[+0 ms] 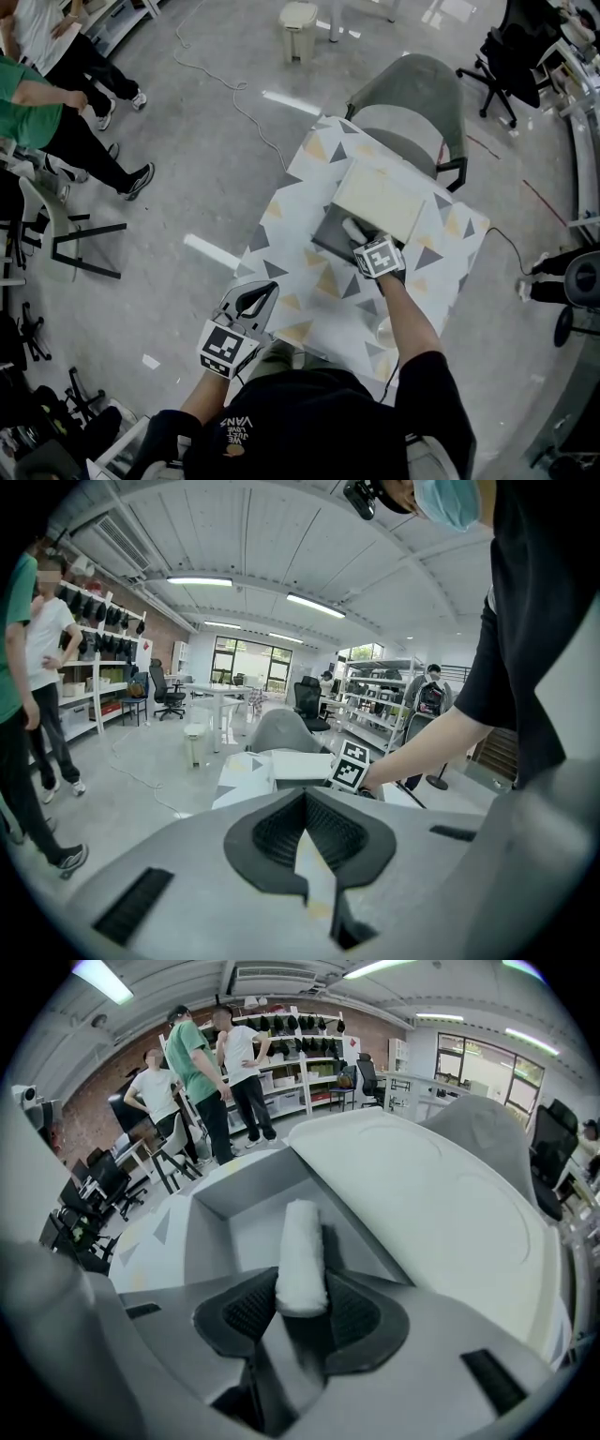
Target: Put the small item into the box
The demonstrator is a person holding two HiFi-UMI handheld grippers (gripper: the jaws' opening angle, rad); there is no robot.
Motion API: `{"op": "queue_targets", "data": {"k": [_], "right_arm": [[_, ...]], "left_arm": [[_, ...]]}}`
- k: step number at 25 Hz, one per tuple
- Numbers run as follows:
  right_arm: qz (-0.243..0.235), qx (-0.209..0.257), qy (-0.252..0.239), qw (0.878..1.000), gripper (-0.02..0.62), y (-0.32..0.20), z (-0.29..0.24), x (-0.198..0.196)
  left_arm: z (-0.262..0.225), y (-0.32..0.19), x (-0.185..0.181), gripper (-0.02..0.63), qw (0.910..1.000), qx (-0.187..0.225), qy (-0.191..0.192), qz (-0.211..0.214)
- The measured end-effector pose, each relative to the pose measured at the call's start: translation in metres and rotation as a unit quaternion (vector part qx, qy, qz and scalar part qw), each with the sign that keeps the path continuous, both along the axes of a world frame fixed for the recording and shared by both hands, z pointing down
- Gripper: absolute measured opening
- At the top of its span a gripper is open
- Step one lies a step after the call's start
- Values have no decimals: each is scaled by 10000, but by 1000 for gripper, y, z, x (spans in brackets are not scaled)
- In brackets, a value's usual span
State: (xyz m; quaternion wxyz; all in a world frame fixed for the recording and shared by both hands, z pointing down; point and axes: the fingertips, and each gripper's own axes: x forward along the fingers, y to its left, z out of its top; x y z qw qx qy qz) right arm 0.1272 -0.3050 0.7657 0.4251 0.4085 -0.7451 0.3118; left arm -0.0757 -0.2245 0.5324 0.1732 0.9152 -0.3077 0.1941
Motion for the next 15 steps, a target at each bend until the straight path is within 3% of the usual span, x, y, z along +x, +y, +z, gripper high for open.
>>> {"op": "queue_targets", "data": {"k": [7, 15], "right_arm": [[70, -61, 52, 9999, 172, 0, 0, 2], [214, 205, -64, 9995, 196, -4, -17, 1]], "left_arm": [[0, 0, -4, 6, 10000, 2, -5, -44], [-1, -1, -5, 6, 10000, 46, 12, 2]]}}
